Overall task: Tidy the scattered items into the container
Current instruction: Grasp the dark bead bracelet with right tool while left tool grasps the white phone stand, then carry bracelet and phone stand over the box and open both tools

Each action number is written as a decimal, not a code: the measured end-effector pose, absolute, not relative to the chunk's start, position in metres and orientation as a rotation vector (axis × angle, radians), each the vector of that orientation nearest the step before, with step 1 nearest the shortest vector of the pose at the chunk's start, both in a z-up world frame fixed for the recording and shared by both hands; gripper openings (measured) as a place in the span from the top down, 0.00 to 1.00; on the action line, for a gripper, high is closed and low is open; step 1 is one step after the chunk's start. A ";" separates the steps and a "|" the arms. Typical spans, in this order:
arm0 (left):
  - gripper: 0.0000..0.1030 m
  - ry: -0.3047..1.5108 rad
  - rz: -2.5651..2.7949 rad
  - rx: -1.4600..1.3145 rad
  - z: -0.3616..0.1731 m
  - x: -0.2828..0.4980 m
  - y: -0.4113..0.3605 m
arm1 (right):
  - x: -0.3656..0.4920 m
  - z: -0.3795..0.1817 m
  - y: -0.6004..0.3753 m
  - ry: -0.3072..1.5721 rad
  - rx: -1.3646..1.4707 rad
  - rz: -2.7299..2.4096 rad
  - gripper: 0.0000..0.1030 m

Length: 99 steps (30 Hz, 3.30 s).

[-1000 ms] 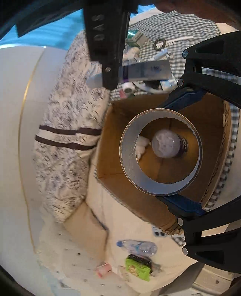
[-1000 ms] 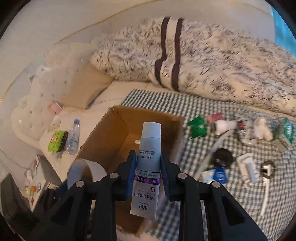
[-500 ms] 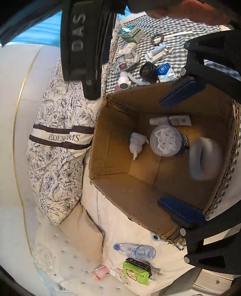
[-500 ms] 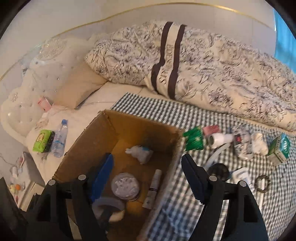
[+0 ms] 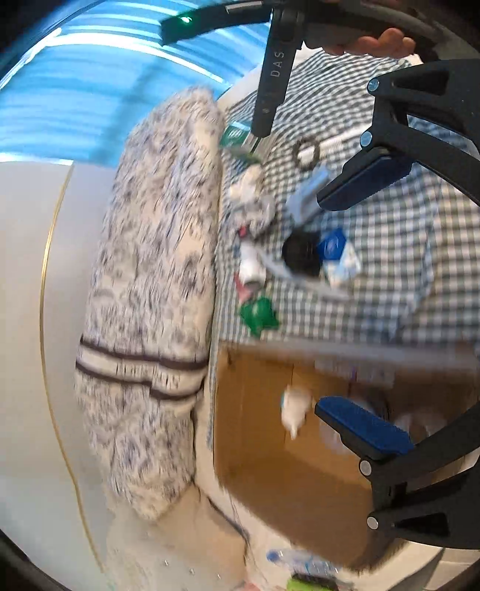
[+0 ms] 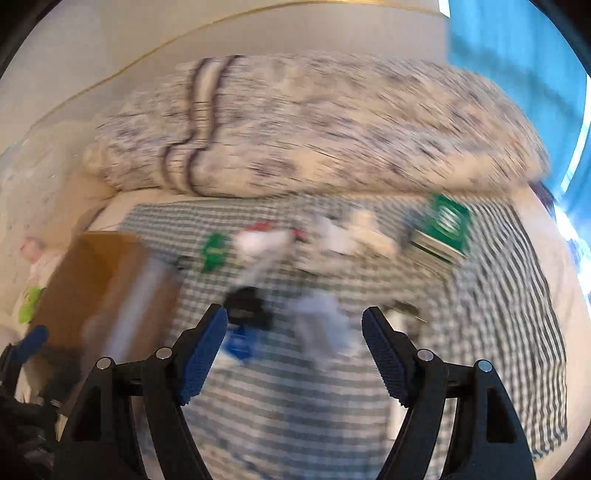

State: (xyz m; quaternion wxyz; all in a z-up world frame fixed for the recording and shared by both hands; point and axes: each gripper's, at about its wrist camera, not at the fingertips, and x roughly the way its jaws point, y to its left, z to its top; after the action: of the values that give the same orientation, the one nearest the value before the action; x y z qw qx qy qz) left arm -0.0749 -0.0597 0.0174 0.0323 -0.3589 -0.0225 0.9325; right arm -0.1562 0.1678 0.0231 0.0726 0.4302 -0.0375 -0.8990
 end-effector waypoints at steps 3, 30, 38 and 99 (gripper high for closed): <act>0.00 -0.038 2.821 -1.145 0.002 -0.089 -0.029 | -0.169 -0.009 0.227 -0.280 1.495 -2.724 0.27; 0.00 0.050 2.573 -1.363 -0.101 -0.172 0.089 | -0.246 -0.121 0.306 -0.677 1.718 -2.653 0.89; 0.00 -0.120 2.525 -1.481 -0.121 -0.199 0.110 | -0.216 -0.080 0.329 -0.633 1.561 -2.800 0.89; 0.39 -0.261 2.945 -1.158 0.072 -0.141 -0.039 | -0.178 0.086 0.150 -0.236 1.137 -2.621 0.89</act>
State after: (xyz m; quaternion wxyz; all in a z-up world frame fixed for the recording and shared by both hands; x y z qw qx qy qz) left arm -0.1412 -0.0390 0.0722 -0.0167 -0.3647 -0.0824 0.9273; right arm -0.1777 0.1504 0.0857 0.1371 0.3929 -0.0815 -0.9057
